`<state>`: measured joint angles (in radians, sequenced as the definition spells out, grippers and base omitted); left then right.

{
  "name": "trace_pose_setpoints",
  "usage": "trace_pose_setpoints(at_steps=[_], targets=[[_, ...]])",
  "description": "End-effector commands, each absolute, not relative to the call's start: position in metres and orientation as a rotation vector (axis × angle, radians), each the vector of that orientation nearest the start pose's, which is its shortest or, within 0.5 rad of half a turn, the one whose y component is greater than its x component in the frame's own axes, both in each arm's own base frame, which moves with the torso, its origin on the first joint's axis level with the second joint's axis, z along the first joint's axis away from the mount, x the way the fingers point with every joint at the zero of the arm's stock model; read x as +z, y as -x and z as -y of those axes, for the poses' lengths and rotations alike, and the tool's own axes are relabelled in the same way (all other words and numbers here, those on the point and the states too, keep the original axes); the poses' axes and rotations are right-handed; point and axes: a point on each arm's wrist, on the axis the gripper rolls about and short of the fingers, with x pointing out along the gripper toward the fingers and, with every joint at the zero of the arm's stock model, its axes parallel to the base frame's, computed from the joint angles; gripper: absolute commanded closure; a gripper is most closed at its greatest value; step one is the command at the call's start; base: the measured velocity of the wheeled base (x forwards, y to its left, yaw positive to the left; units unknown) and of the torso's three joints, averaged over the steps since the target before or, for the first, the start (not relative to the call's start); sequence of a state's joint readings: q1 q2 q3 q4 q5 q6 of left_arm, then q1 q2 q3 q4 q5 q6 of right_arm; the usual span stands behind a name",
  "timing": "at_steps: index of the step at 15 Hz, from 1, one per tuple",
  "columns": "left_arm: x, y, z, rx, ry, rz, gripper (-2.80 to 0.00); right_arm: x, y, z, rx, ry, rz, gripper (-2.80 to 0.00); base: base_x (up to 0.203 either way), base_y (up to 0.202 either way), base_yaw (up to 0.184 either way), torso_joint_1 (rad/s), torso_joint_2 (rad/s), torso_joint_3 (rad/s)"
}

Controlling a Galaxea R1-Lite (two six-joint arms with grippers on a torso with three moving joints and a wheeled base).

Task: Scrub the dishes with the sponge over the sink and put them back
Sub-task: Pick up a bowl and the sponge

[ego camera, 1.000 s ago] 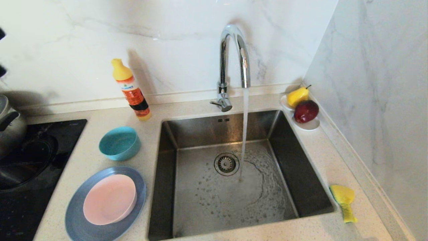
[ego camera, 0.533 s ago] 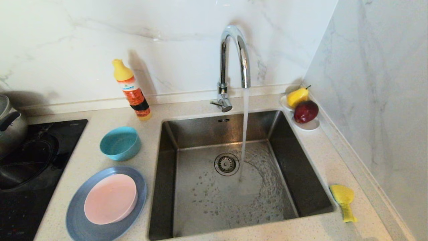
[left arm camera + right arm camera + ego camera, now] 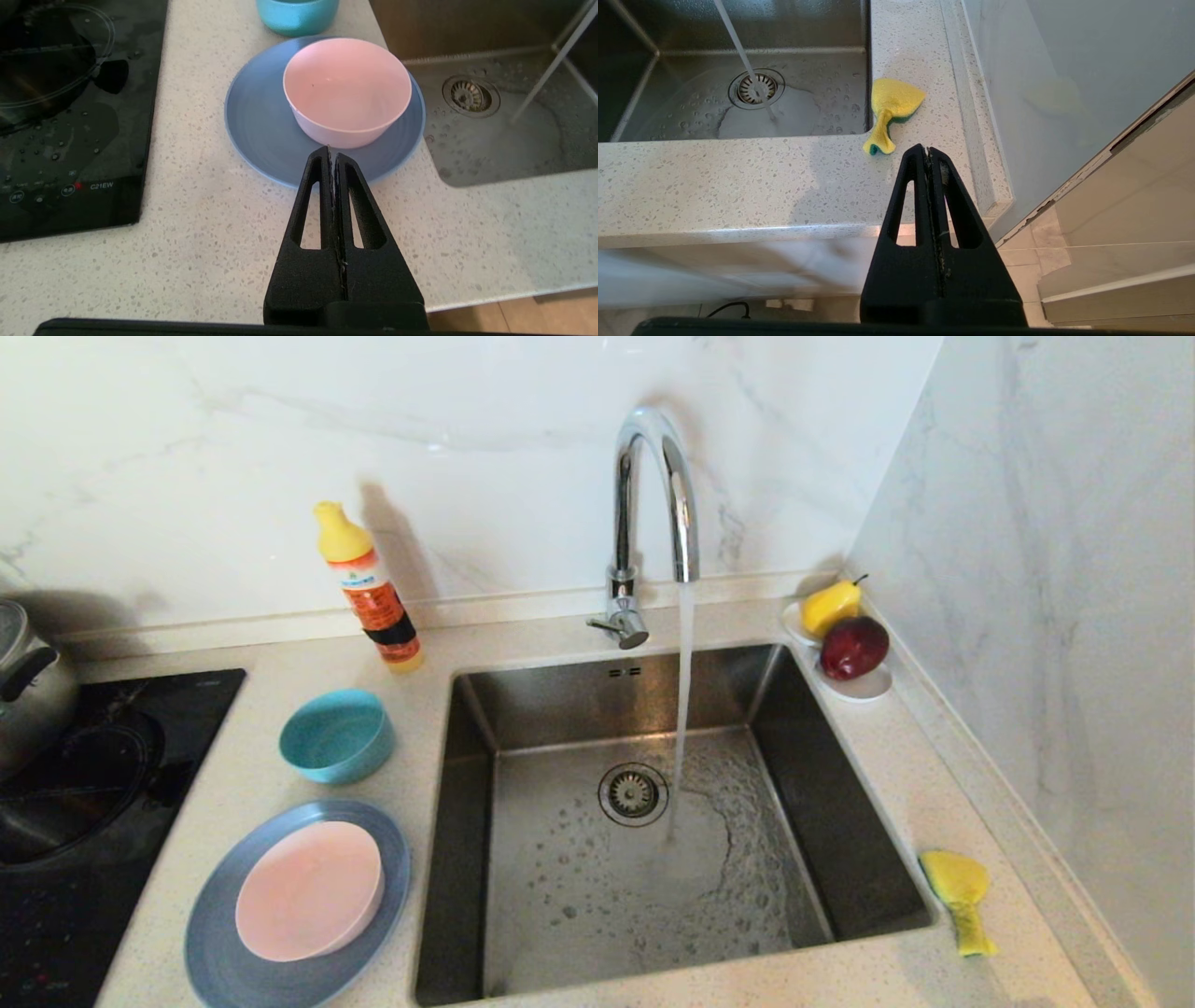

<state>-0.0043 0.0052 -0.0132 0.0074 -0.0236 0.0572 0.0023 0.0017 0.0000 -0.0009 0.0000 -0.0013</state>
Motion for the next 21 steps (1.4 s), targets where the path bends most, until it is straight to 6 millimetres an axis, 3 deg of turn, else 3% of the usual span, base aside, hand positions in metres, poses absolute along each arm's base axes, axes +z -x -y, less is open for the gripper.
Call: trace_pose_setpoints(at_steps=[1, 16, 18, 21], targets=[[0.075, 0.023, 0.0, -0.022, -0.049, 0.0, 0.0, 0.076, 0.023, 0.0, 0.002, 0.002, 0.0, 0.0, 0.0, 0.0, 0.0, 0.0, 0.0, 0.0], [0.075, 0.023, 0.0, -0.017, -0.025, -0.001, 0.0, 0.076, 0.024, 0.0, 0.005, 0.052, -0.008, 0.0, 0.0, 0.0, 0.0, 0.0, 0.0, 0.0], [0.075, 0.023, 0.0, -0.014, -0.024, -0.001, 0.0, 0.097, 0.03, 0.0, 0.008, 0.049, 0.021, 0.0, 0.0, 0.0, 0.0, 0.0, 0.0, 0.0], [0.075, 0.023, 0.0, -0.014, -0.023, -0.001, 0.0, 0.157, 0.053, -0.001, 0.068, 0.042, 0.057, 0.0, 0.0, 0.0, 0.0, 0.0, 0.0, 0.0]])
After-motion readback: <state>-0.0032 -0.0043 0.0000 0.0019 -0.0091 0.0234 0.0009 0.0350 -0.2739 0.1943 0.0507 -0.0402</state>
